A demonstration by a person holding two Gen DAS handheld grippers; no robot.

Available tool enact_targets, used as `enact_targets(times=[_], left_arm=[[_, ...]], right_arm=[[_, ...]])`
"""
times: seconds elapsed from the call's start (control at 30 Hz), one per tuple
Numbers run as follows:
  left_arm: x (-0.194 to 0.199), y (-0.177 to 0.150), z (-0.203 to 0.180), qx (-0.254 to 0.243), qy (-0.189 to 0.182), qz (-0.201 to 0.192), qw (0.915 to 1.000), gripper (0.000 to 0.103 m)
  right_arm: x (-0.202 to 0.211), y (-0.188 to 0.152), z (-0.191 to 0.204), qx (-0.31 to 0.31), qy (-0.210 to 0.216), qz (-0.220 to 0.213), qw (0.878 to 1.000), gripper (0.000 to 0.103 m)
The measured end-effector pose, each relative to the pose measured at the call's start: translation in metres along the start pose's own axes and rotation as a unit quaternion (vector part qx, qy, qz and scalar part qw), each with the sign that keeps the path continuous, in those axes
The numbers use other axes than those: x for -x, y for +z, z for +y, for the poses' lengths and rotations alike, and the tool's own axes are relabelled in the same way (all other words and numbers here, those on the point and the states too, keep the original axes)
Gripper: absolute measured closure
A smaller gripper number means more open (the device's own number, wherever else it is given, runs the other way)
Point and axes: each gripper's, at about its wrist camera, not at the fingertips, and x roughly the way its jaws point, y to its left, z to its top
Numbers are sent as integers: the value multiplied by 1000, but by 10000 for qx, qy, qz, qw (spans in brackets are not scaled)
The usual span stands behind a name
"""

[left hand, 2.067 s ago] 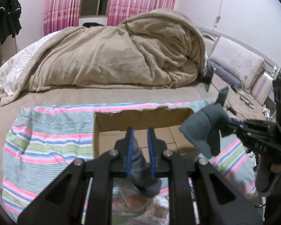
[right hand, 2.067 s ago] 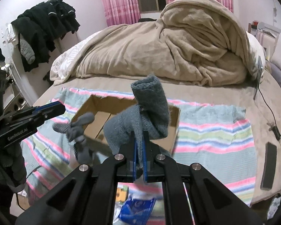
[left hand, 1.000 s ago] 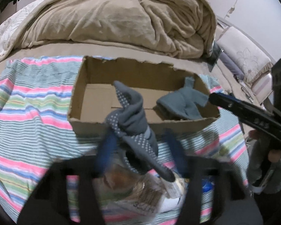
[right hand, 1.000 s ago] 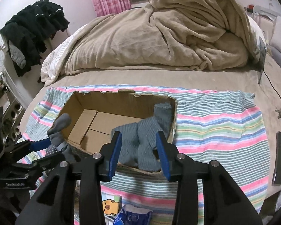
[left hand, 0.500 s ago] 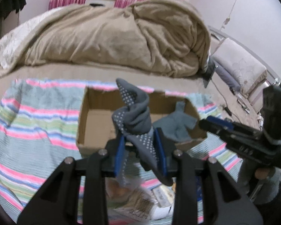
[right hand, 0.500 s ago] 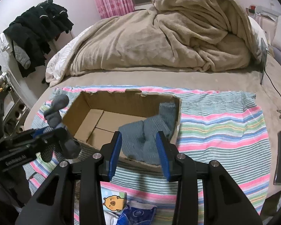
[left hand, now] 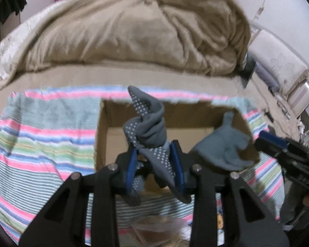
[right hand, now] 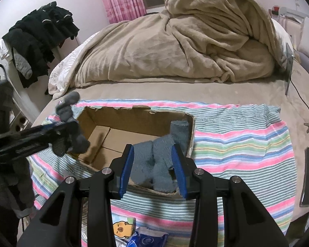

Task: Organize objects
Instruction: 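Lower the grey dotted sock into the box and open the left gripper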

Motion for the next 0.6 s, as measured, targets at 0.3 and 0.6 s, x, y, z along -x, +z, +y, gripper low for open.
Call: enact_targets(times=[0.3,0.6], left_arm=[[-6,-1,2,-12,214,66,9997,33],[42,-9,-10,-155,178,-254,9994,30]], right_arm=[[-13,-7,-7,-70,-48,152,9998,51],[4,-13,-2,-31,-121,93,9999,32]])
